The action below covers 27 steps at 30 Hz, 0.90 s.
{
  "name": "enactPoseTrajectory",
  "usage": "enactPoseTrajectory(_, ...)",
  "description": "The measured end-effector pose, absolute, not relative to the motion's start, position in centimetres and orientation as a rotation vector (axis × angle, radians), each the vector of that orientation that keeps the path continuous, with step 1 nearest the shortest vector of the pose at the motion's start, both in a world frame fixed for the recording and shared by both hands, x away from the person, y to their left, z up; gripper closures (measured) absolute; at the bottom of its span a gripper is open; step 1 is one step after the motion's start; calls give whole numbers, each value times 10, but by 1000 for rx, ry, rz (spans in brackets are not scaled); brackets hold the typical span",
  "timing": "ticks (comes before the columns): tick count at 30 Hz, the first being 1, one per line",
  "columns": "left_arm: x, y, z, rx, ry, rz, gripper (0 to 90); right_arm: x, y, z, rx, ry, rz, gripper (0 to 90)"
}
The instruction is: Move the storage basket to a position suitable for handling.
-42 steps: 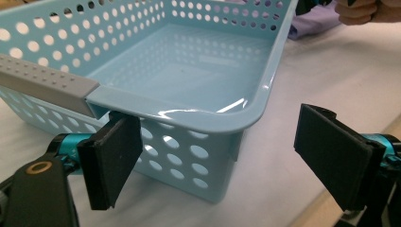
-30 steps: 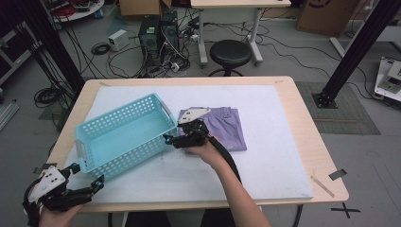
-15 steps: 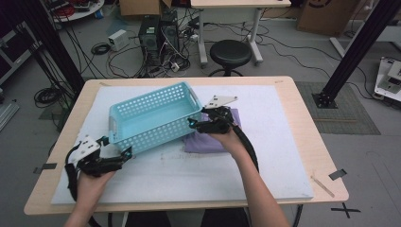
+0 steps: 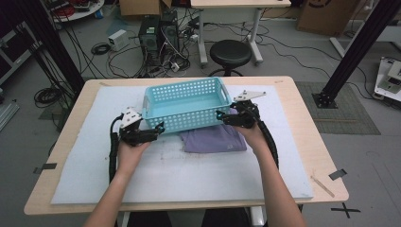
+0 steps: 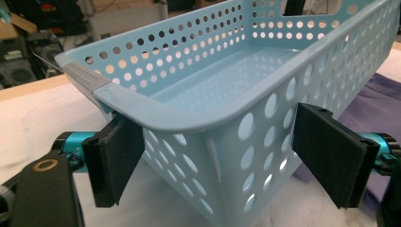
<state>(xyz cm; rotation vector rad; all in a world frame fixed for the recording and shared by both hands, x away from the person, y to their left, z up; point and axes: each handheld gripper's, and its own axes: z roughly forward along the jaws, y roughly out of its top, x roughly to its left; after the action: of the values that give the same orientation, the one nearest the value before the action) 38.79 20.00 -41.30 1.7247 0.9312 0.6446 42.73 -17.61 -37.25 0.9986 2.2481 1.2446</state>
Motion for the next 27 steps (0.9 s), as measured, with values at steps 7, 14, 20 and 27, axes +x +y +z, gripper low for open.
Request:
enactPoseTrajectory(7,413,177,-413,1736,917,635,155,436,-195,-377,1095,2200,1228,371)
enactPoseTrajectory(14,425,165,-419,1763,897,632,155,442,-205,-383,1175,2178,1201,367)
enactPoseTrajectory(20,428,169,-417,1793,907,593,166,444,-208,-387,1193,2200,1185,371)
enactPoseTrajectory(27,414,188,-419,1821,909,583,164,435,-212,-391,1212,2209,1106,296)
